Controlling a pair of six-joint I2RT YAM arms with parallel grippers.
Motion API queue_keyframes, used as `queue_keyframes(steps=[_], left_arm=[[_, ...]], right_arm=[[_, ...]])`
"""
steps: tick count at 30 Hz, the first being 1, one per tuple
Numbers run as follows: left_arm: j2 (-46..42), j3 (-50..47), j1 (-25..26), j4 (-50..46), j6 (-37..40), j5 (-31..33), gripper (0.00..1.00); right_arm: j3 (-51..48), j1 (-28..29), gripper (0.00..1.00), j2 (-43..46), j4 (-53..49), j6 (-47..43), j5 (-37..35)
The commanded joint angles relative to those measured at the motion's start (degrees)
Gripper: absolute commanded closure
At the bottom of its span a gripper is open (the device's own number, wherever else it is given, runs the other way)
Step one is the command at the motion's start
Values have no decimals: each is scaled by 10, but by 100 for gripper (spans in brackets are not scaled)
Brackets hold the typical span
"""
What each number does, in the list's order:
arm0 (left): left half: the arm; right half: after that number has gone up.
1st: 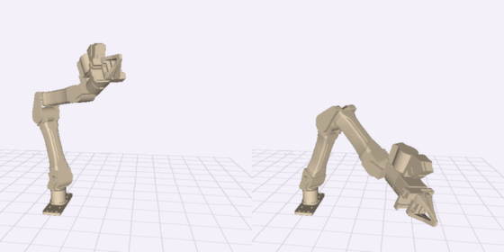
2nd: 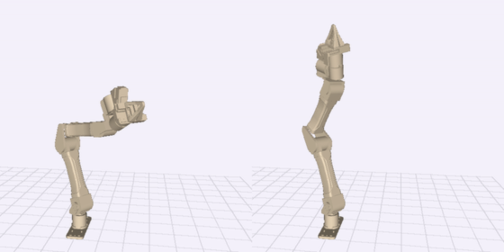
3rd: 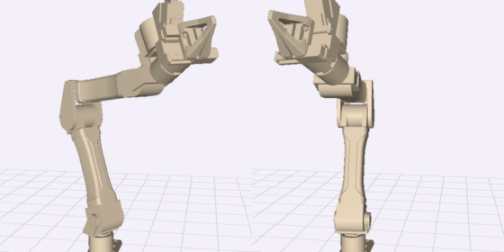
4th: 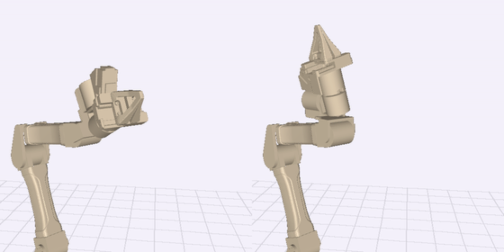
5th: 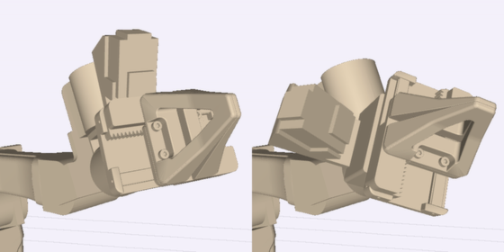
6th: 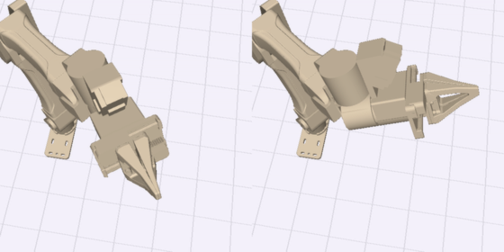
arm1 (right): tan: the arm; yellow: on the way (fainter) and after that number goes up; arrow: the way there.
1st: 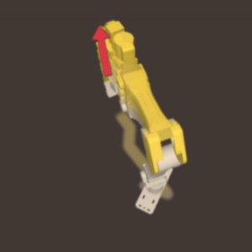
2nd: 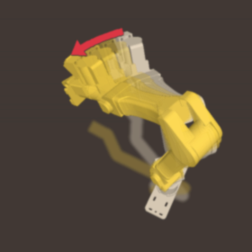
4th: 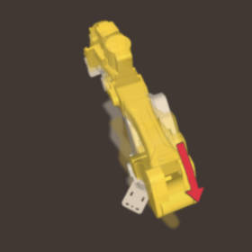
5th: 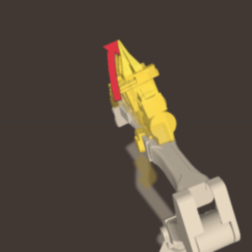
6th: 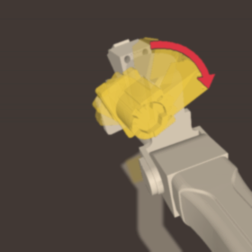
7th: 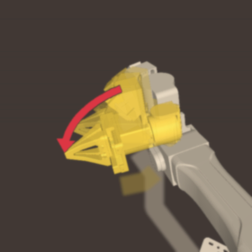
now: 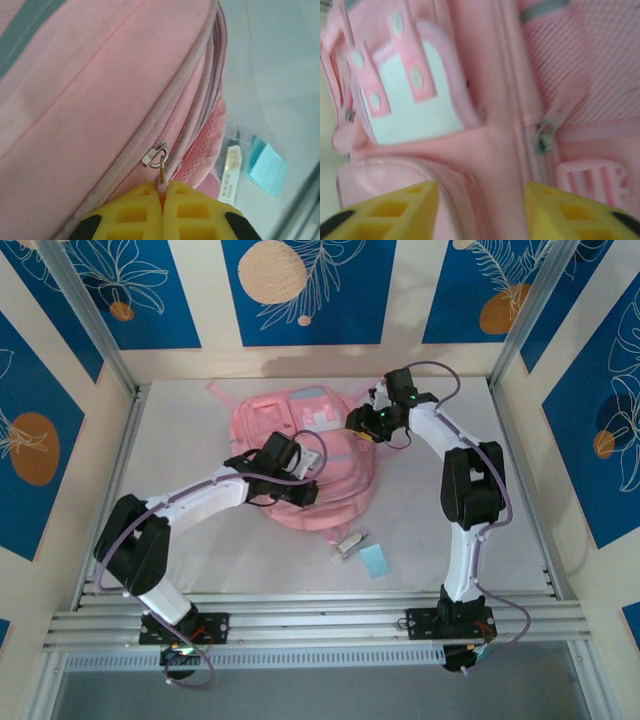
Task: Pack the student bag
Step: Unzip the student bag at the center of the table.
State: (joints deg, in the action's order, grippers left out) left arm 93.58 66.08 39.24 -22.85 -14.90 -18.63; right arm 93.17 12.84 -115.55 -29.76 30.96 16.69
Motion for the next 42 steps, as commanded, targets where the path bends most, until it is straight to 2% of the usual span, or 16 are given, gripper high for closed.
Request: queue_keyframes(steps=[1, 5, 9, 13, 18, 19, 21, 22, 23, 28, 39, 42], left_arm=[[25, 53, 5, -15, -5, -34, 100], [55, 101, 6, -17, 0, -40, 100], [64, 108, 6, -15, -1, -47, 100], [57, 89, 8, -13, 0, -43, 100], [40, 62, 9, -19, 2, -31, 100], [37, 57, 9, -22, 5, -25, 100], [27, 46, 9, -31, 11, -8, 100], [23, 41, 9, -37, 12, 3, 100], [19, 36, 8, -46, 14, 17, 100], [-3, 13, 0, -119, 26, 87, 100], [-67, -20, -69, -223, 43, 109, 100], [-68, -11, -100, -245, 45, 175, 100]], right_arm=[[-83, 8, 44, 91, 38, 66, -14], [-199, 19, 43, 177, 74, 124, -20], [-288, 40, 43, 231, 130, 185, -15], [-323, 66, 43, 225, 200, 231, -1], [-302, 87, 48, 176, 259, 258, -4], [-296, 89, 52, 166, 262, 261, -10], [-291, 88, 83, 150, 273, 267, -18], [-292, 87, 94, 146, 278, 269, -21], [-293, 86, 100, 145, 282, 269, -24], [-277, 74, 100, 146, 248, 222, -49], [-199, 46, 100, 123, 158, 88, -44], [-176, 45, 100, 114, 135, 45, -39]])
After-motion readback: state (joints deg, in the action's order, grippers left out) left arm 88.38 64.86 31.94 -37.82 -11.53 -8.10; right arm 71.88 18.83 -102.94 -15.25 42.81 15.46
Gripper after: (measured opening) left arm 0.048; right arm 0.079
